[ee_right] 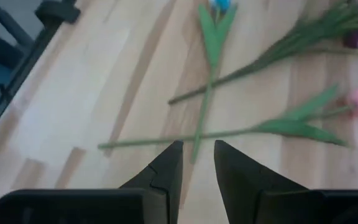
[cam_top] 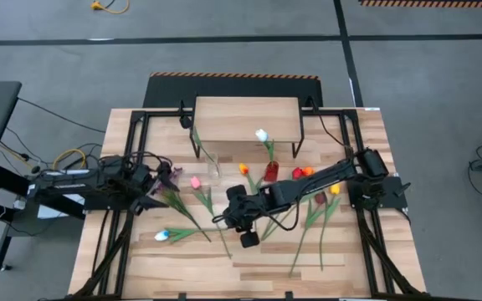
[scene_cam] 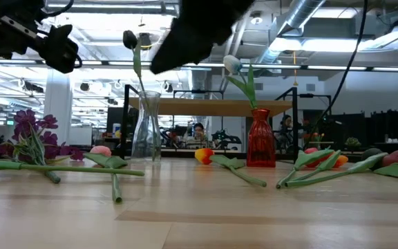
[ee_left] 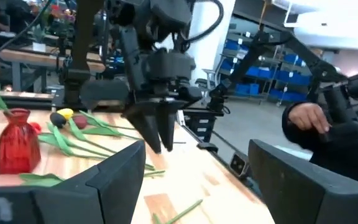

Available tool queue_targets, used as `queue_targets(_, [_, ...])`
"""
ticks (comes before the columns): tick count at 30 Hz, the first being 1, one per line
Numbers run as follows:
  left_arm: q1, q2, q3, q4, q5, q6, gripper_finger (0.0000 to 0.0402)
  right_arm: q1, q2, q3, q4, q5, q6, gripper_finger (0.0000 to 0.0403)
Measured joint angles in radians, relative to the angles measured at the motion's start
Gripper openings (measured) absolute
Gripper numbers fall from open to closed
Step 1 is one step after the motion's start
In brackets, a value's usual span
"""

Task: Pick and place flowers into a vace then onto a shelf
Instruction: Put the white flower into the red vase

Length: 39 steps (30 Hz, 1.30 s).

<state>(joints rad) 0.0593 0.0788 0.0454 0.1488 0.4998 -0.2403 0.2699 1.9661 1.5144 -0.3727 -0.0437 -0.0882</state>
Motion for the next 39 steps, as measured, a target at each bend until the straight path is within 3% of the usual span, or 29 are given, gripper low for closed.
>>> queue_targets(5, [-0.167,0.001,-0.034,0.146,-0.114,-0.052,0.0276,-0.002,-0.035,0.004,0.016,-0.005,-0.053,0.0086])
queue_targets(11, [-0.394,0.008,-0.034,0.211,-0.328,-0.039,0.0276,0.027,-0.051,0.004,-0.033,-0.01,-0.094,0.0086])
queue_targets(17, [-0.547,0.091,-0.035,0.213,-0.708,-0.032,0.0276,0.059,-0.049,0.002,-0.056,-0.009,-0.106,0.0086])
queue_targets(20, [-0.563,0.164,-0.035,0.243,-0.826,-0.079,0.0276,0.064,-0.05,0.002,-0.085,-0.01,-0.127,0.0086])
queue_targets(24, [-0.563,0.281,-0.024,0.295,-0.856,-0.113,0.0276,0.047,-0.087,0.003,-0.141,-0.009,-0.156,0.0086])
queue_targets(30, [-0.567,0.499,0.102,0.266,-0.849,-0.078,0.0276,0.011,-0.171,0.003,-0.24,-0.01,-0.184,0.0086])
queue_targets(34, [-0.593,0.656,0.225,0.137,-0.847,-0.087,0.0276,0.002,-0.21,0.003,-0.29,-0.011,-0.192,0.0086])
queue_targets(39, [-0.656,0.83,0.407,-0.12,-0.845,-0.207,0.0276,0.012,-0.239,0.003,-0.351,-0.011,-0.193,0.0086])
